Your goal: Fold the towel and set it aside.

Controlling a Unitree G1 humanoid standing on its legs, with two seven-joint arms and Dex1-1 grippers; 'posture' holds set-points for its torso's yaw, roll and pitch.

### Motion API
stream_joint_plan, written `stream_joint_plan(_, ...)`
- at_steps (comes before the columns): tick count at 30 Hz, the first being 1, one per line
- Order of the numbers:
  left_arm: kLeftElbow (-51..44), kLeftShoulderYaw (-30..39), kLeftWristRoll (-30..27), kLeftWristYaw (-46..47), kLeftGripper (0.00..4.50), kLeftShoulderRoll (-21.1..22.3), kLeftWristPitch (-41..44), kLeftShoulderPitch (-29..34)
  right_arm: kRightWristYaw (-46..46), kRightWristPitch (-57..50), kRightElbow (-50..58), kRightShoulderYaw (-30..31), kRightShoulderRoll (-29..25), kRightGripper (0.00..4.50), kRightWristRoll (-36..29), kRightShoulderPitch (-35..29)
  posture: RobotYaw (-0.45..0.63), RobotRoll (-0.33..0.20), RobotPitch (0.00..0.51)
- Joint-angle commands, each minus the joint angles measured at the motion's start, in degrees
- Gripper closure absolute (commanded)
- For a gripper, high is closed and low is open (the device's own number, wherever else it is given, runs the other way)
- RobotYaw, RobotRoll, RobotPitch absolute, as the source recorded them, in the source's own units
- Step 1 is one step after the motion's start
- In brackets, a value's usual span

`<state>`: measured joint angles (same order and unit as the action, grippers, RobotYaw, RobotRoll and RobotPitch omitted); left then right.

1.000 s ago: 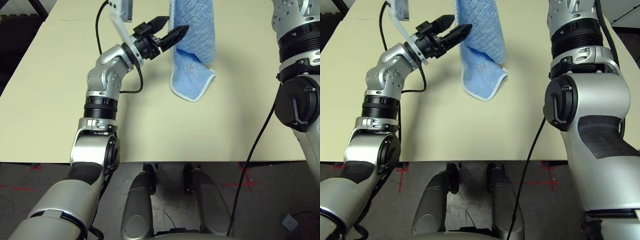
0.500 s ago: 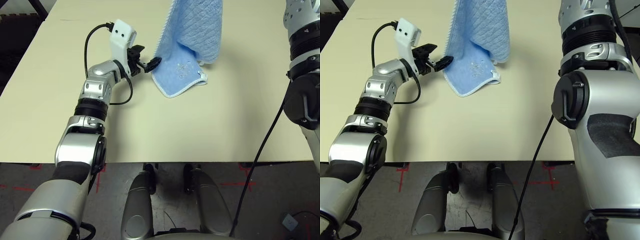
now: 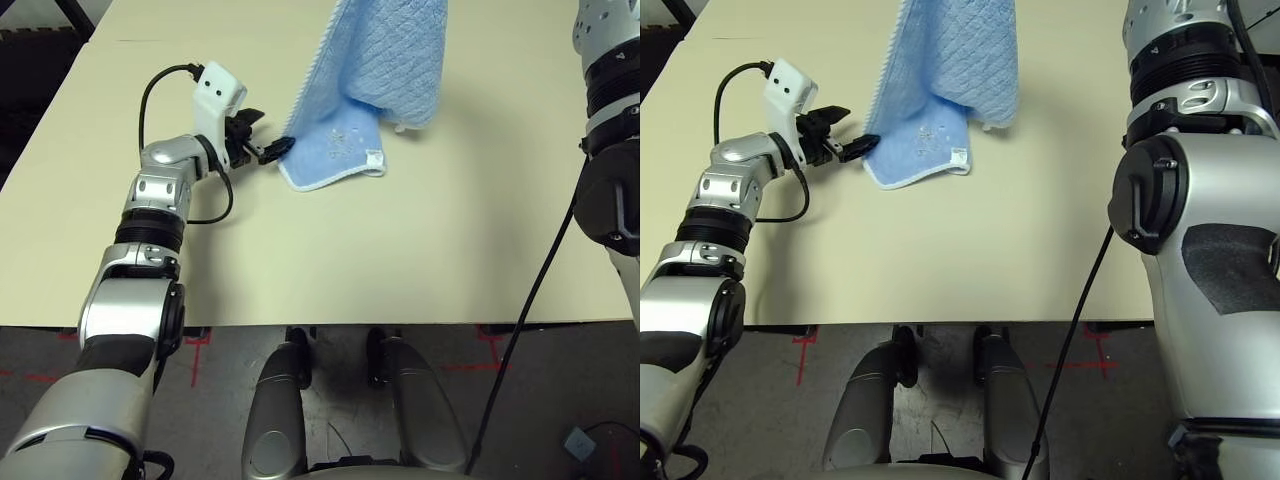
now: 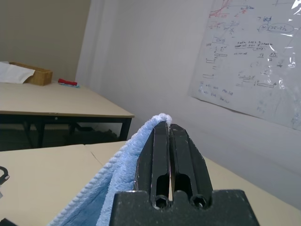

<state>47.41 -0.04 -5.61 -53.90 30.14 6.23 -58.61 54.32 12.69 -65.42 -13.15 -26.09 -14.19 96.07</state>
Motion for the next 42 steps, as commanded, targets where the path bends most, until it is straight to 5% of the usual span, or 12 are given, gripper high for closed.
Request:
stream_joint_plan(1,-1.19,-0.03,-0.44,-2.42,0.00,1.33,2.15,1.13,-0.73,1.60,-0.43,-0.24,-0.63,4.48,0.49,1.61,-0.02,0.000,0.301)
stream_joint_plan(15,-2.95,0.60,-1.83,-6.18,0.00,2.19,4.68,1.04,-9.69,7.25,-3.11,-1.27,-1.85,4.48,2.32,4.76,-0.02,0.000,0.297)
stream_joint_plan(29,-17.64,-0.29,-8.82,-13.70,0.00,1.74,20.55,5.88,-10.05,7.57,-3.26,-1.38,-1.45,4.48,2.50,4.80,-0.03,0.000,0.291)
stream_joint_plan(42,2.36,1.00,-2.16,0.88,0.00,-1.12,5.12,-2.21,-8.55,7.00,-2.90,-1.58,-1.46,4.48,2.04,4.83,-0.04,0.000,0.293)
